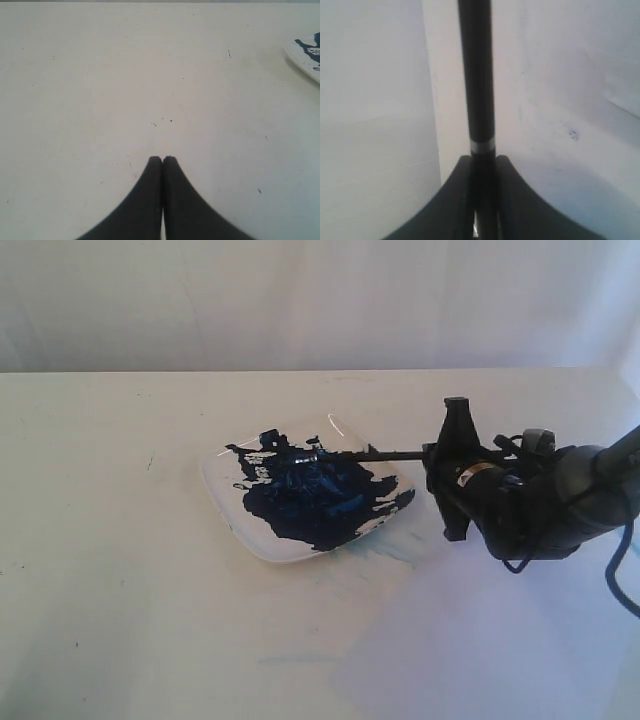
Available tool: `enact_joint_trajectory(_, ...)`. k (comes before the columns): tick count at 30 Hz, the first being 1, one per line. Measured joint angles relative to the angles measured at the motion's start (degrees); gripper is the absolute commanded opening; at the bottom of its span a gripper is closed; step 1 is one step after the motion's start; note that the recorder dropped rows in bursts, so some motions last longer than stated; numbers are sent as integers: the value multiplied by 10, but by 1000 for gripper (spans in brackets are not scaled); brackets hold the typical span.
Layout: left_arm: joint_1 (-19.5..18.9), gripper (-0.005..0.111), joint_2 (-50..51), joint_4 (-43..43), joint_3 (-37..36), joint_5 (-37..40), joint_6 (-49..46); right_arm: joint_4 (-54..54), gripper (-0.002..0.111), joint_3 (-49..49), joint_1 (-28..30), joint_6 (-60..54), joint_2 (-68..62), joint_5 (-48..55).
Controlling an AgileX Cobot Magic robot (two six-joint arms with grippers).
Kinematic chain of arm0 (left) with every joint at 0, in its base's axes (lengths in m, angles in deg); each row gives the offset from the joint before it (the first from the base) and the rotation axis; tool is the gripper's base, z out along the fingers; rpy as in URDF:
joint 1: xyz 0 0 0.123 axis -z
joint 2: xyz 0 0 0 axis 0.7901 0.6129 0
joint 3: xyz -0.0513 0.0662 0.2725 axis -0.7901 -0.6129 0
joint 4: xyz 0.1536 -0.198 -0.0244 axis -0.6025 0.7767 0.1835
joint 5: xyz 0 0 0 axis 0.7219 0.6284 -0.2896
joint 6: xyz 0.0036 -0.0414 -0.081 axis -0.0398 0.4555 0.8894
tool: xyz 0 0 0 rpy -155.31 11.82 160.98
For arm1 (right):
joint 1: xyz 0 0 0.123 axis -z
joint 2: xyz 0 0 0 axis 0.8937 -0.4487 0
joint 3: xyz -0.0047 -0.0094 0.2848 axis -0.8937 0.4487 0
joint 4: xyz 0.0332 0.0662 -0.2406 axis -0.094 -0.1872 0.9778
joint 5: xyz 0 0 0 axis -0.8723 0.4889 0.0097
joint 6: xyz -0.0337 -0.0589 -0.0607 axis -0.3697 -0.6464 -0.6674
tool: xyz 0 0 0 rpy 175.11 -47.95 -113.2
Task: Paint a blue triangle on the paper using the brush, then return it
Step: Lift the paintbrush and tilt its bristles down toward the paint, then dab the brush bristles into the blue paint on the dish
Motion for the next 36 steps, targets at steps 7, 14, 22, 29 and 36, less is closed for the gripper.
enact_joint_trajectory(7, 0, 0, 0, 0, 0, 0, 0, 8, 0, 7, 0, -31, 48, -52)
enact_joint_trajectory(14, 0, 0, 0, 0, 0, 0, 0, 34, 0, 7, 0, -230, 126, -105)
enact_joint_trajectory(22, 0, 0, 0, 0, 0, 0, 0, 90, 0, -40, 1, -480, 266, 92)
enact_joint_trajectory(29, 0, 0, 0, 0, 0, 0, 0, 166, 0, -116, -19, -553, 321, 290)
enact_joint_trajectory(36, 0, 0, 0, 0, 0, 0, 0, 227, 0, -119, -72, -562, 289, 309)
